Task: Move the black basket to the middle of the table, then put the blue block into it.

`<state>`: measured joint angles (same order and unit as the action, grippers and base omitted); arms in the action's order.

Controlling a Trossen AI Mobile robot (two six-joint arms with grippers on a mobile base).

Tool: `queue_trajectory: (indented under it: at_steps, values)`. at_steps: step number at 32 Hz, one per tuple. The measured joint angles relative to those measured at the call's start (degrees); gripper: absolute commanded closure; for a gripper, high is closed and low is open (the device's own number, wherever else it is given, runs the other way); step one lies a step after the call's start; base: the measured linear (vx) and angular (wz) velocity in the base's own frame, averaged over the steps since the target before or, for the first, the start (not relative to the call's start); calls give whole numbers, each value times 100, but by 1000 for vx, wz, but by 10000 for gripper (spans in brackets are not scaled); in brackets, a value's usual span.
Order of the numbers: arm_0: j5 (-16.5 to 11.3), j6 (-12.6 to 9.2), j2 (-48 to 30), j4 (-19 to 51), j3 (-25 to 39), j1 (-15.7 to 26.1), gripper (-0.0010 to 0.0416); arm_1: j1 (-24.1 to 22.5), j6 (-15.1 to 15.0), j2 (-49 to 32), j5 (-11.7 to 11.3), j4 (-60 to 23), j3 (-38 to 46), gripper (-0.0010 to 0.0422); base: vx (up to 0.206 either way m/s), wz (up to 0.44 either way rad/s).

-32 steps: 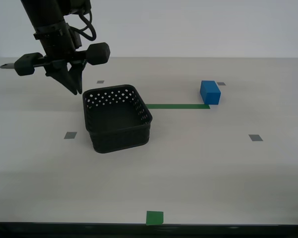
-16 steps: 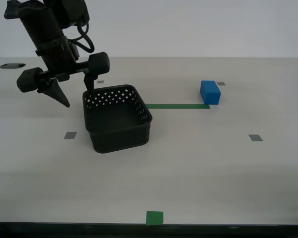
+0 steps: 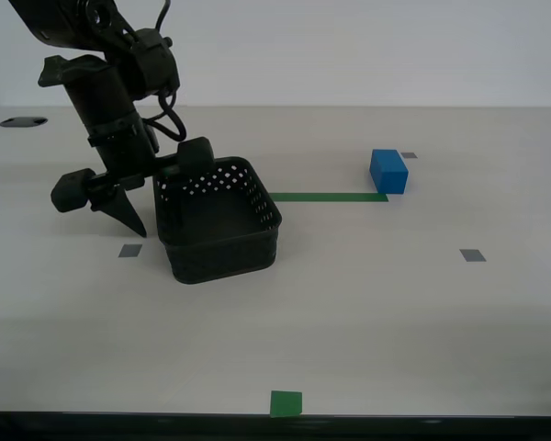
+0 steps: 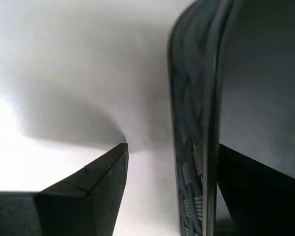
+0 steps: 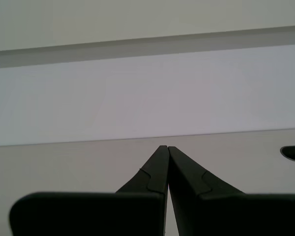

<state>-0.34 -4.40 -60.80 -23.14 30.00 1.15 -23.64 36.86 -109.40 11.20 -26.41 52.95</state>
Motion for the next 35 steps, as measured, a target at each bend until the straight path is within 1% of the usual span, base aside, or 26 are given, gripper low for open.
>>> queue_trajectory:
  at_steps: [1, 2, 6, 8, 9, 13, 16, 17, 19, 22, 26, 27, 28, 29, 30, 31, 32, 34, 35]
  values:
    - [0, 0, 0, 0, 0, 0, 405, -2, 2, 0, -7, 7, -2, 236, 0, 0]
    - [0, 0, 0, 0, 0, 0, 405, -2, 2, -2, -7, 2, -7, 252, 0, 0]
    - [0, -4, 0, -2, 0, 0, 406, -11, 7, -2, -15, 83, -4, 419, 0, 0]
    - [0, -11, 0, -2, 0, 0, 405, -11, 0, -2, -20, 201, -7, 409, 0, 0]
    - [0, -13, 0, 0, 0, 0, 405, -11, -42, -2, -17, 243, -7, 415, 0, 0]
    - [0, -15, 0, 0, 0, 4, 406, -13, -35, -2, -39, 243, 98, 414, 0, 0]
    - [0, -17, 0, 0, 0, 4, 406, -44, -39, 55, 0, 160, 323, 414, 0, 0]
    - [0, -17, 0, -2, 0, 2, 406, -90, -85, 66, 2, -44, 557, 414, 0, 0]
    - [0, -20, 0, 0, 0, 2, 405, -151, -129, 68, -2, -136, 752, 414, 0, 0]
    - [0, -37, 0, -4, 0, 4, 405, -289, -168, -11, -11, -302, 1386, 414, 0, 0]
    - [0, -42, 0, -2, 0, 4, 405, -334, -155, -293, -68, -490, 2094, 414, 0, 0]
    - [0, -50, 0, -2, 0, 4, 406, -339, -264, -577, -151, -844, 2577, 414, 0, 0]
    - [0, -52, 0, 0, 0, 7, 406, -348, -269, -634, -149, -831, 2616, 414, 0, 0]
    - [0, -55, 0, 0, 0, 11, 406, -361, -306, -767, -151, -1027, 2785, 414, 0, 0]
    - [-2, -59, 0, 0, 0, 4, 406, -393, -439, -1106, -203, -1241, 3362, 414, 0, 0]
    - [-4, -59, 0, 0, 0, 11, 406, -424, -424, -1300, -205, -1541, 3613, 414, 0, 0]
    - [-2, -59, 0, 0, 0, 4, 405, -433, -455, -1508, -181, -1589, 3945, 414, 0, 0]
    - [-4, -59, 0, 26, 0, 13, 406, -459, -428, -1770, -210, -1893, 4205, 414, 0, 0]
    - [0, -59, 0, 22, 0, 9, 405, -494, -505, -1967, -212, -2094, 4371, 414, 0, 0]
